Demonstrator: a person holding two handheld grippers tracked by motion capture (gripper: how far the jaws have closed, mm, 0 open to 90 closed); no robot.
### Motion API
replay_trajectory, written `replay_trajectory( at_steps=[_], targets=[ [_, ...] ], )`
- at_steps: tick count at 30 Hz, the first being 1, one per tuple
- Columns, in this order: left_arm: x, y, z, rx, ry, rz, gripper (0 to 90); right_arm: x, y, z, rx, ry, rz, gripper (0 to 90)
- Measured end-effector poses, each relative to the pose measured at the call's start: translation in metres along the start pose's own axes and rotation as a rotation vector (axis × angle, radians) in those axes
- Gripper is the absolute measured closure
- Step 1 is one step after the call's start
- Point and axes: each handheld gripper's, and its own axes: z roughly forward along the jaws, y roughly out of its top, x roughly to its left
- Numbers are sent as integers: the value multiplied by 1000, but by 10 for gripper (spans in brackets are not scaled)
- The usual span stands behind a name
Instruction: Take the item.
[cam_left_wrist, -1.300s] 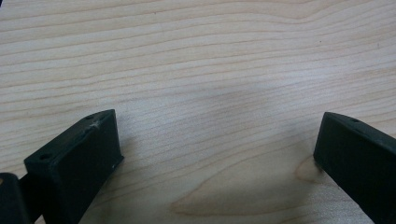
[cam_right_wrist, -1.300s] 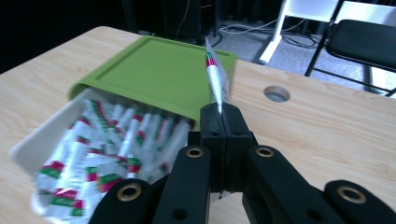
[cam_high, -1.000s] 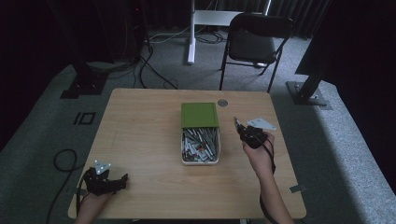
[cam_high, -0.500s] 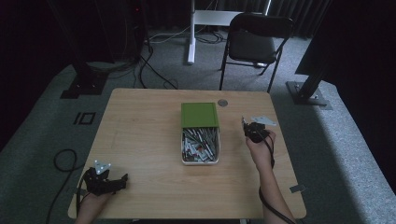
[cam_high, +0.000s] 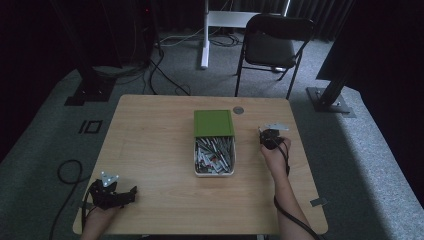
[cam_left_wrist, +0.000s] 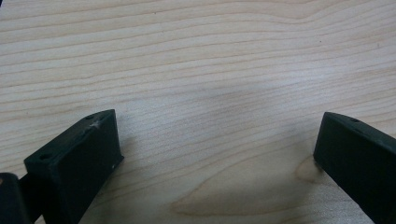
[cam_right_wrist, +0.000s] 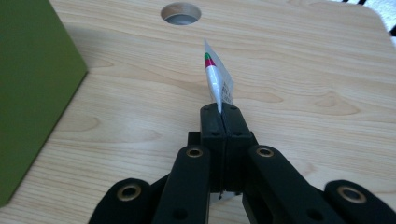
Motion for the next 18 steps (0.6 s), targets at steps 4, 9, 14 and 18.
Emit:
replay_trajectory(
  at_steps=[4, 9, 14, 18],
  targets=[
    [0, 0, 0, 0, 0, 0, 13, 5, -1, 4, 2, 20, 8, 898],
    [0, 0, 0, 0, 0, 0, 13, 13, -4, 7, 2, 69, 33, 879],
    [0, 0, 0, 0, 0, 0, 13, 19, -8, 11, 17, 85, 32, 863],
    [0, 0, 0, 0, 0, 0, 13, 24, -12, 15, 27, 108, 26, 818]
  ],
)
